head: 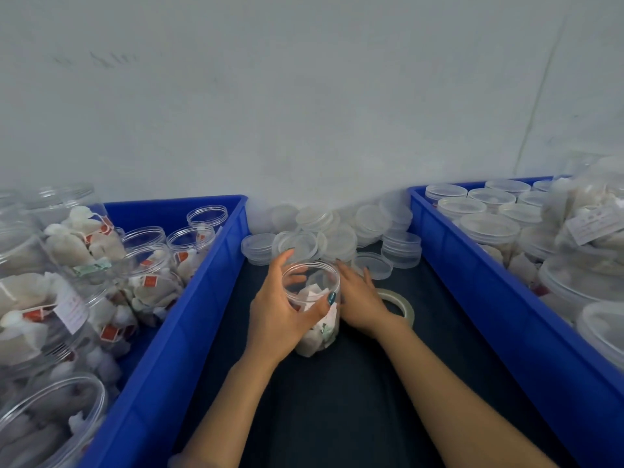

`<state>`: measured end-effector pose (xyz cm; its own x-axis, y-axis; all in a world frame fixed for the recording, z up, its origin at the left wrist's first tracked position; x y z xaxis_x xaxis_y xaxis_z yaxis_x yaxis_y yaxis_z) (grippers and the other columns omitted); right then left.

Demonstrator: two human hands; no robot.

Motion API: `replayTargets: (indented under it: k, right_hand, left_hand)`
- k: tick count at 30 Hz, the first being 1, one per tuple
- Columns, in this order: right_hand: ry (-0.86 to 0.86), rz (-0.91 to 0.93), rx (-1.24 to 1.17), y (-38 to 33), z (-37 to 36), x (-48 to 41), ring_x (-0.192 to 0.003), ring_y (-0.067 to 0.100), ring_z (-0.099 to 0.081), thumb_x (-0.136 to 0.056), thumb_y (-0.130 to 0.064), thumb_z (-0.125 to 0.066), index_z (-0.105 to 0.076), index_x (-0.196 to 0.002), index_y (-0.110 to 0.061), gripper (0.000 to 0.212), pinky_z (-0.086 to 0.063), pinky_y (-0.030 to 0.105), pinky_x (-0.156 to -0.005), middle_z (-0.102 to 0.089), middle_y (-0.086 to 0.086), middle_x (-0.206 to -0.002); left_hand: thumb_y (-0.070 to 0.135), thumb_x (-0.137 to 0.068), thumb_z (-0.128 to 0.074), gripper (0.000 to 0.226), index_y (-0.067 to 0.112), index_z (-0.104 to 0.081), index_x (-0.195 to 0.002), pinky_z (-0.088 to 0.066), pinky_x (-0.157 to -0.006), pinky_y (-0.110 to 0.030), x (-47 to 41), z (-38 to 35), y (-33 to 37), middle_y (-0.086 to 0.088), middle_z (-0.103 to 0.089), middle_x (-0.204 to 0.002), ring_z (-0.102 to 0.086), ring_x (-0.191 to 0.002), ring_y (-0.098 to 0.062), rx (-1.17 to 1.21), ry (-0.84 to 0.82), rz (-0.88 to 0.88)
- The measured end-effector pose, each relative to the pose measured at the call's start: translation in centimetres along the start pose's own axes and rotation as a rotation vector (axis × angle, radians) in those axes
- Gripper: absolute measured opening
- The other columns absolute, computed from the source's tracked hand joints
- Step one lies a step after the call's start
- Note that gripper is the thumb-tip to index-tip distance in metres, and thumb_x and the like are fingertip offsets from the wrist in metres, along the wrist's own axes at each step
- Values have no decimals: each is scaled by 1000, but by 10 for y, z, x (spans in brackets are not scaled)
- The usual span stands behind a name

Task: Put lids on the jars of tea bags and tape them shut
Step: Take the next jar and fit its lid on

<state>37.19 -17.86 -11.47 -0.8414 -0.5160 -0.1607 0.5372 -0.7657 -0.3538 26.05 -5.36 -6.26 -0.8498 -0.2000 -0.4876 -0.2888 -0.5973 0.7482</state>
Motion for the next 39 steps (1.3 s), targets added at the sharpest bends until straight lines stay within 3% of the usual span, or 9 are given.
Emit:
replayTargets:
  k: [6, 9, 12, 16, 22, 31, 35, 37, 39]
  right_hand:
    - [169, -25, 140, 5, 9, 1, -145, 24, -33, -98, -39, -56, -30, -157, -24, 66, -11, 51, -124, -39, 5, -156]
    - [405, -179, -307, 14, 43, 18, -138, 21, -42, -99, -58, -44, -35, -154, -31, 62, -41, 41, -109, -41, 5, -153]
    - [500, 23, -703, -11, 75, 36, -131, -1, -44, -97, -68, -38, -46, -144, -46, 53, -43, 31, -106, -51, -14, -143]
    - [345, 234, -613, -56, 88, 52, -119, 1, -54, -87, -65, -56, -64, -130, -41, 50, -46, 22, -98, -58, -12, -125]
    - [278, 217, -465, -63, 86, 58, -122, 2, -51, -86, -39, -76, -67, -130, -26, 47, -42, 24, -105, -53, -6, -130]
    - [225, 166, -565, -51, 77, 63, -141, 0, -37, -88, -38, -75, -61, -137, -31, 51, -32, 33, -120, -55, -16, -141]
    - [-93, 200, -1042, -49, 53, 66, -134, 8, -51, -74, -28, -81, -28, -154, -32, 96, -48, 33, -107, -53, -16, -143]
    - [-196, 185, -1107, -44, 44, 69, -135, 3, -49, -70, -10, -84, -12, -156, -37, 116, -48, 26, -103, -51, -24, -143]
    - [-186, 147, -1037, -39, 39, 68, -132, 4, -51, -69, 5, -82, -18, -154, -35, 113, -50, 31, -104, -52, -17, -143]
  left_hand:
    - [70, -67, -74, 81, 39, -45, -137, -54, -93, -27, 3, -3, -8, 23, -62, -126, -60, -116, 2, 45, 49, -19]
    - [69, -67, -75, 80, 41, -46, -136, -53, -94, -27, 3, -4, -9, 24, -61, -126, -60, -117, 2, 52, 52, -22]
    - [73, -67, -73, 85, 43, -41, -139, -51, -94, -20, 2, -10, -7, 28, -59, -127, -58, -117, 5, 44, 33, -21]
    - [86, -58, -69, 106, 47, -25, -146, -49, -83, -11, -1, -14, -5, 32, -58, -123, -59, -108, 13, 48, 35, 29]
    - [64, -61, -77, 108, 62, -8, -144, -48, -72, -4, 3, -12, -5, 45, -58, -107, -60, -96, 19, 91, 48, 11]
    - [68, -75, -72, 73, 55, -36, -138, -49, -89, -11, 8, -12, 6, 31, -52, -133, -55, -121, 7, 140, 7, -70]
    - [71, -78, -69, 80, 34, -41, -143, -55, -96, -36, 9, -10, 7, 17, -53, -139, -55, -128, -8, 164, -6, -110]
    - [68, -79, -70, 77, 32, -43, -142, -55, -96, -42, 9, -9, 9, 16, -56, -137, -56, -127, -11, 172, -4, -109]
    - [67, -80, -69, 74, 32, -45, -140, -56, -93, -43, 8, -8, 10, 16, -58, -134, -57, -125, -11, 165, -2, -107]
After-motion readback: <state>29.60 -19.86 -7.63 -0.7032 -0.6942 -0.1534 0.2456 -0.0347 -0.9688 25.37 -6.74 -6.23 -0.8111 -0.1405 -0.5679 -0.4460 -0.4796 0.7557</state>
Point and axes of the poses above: each hand's wrist, its own x-axis away from the middle knuckle, its own z-axis out of the back of the hand, y = z × x, the point moved 8 cm from there along -x, towards the middle knuckle
